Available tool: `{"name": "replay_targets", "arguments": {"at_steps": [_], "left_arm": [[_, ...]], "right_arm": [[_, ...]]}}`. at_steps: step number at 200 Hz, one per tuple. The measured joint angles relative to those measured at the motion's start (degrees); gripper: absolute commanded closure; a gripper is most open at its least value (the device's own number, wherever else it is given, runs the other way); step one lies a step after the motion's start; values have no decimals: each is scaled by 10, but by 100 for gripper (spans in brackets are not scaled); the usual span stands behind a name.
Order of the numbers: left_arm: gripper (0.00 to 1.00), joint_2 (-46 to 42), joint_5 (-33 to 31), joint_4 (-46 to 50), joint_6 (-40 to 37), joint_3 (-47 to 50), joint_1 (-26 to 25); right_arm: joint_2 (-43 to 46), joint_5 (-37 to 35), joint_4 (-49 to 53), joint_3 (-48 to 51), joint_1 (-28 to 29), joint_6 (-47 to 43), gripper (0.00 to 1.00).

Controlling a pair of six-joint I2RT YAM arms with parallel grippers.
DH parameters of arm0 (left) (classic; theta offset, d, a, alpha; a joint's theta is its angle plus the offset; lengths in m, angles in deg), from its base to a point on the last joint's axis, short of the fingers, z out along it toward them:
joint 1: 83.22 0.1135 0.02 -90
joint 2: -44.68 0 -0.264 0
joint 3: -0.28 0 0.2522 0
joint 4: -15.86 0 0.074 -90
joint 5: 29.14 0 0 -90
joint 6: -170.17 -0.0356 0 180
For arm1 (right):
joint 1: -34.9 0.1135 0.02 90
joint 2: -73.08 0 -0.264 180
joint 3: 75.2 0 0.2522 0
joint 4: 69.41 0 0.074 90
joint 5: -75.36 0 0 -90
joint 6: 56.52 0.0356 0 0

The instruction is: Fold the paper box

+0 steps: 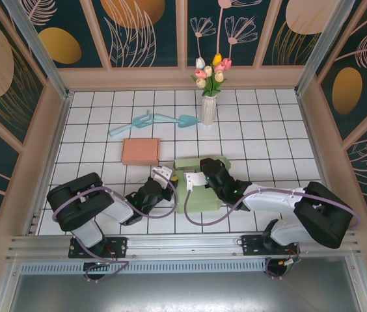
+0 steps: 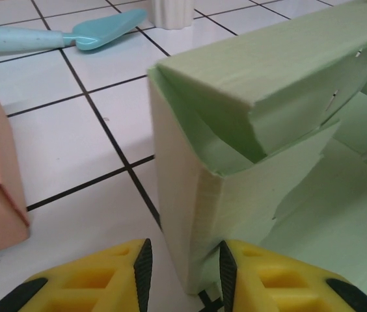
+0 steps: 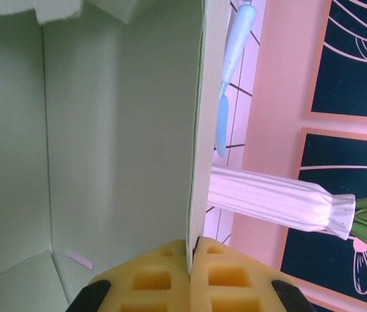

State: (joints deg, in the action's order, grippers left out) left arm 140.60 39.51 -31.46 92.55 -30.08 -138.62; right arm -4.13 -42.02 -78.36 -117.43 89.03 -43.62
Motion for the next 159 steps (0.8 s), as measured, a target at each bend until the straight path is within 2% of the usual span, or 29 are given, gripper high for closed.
{"name": "replay_targets", "arguments": {"at_steps": [15, 48, 66, 98, 143, 159], "left_arm": [[70, 12, 9, 0, 1, -12, 0], [70, 15, 16, -4, 3, -16, 3], [69, 15, 18, -5, 8, -16, 4], [58, 15, 18, -9, 15, -16, 4], [62, 31, -5, -24, 22, -22, 3], [60, 36, -17, -28, 23, -25, 3]], "right_arm": [[-10, 0, -14, -1, 1, 7, 100], [-31, -6, -51, 1, 3, 16, 100], [-36, -7, -72, 7, 3, 23, 100], [-40, -7, -96, 17, 7, 29, 100], [-50, -10, -119, 22, 12, 37, 100], [-53, -11, -123, 22, 12, 38, 100]]}}
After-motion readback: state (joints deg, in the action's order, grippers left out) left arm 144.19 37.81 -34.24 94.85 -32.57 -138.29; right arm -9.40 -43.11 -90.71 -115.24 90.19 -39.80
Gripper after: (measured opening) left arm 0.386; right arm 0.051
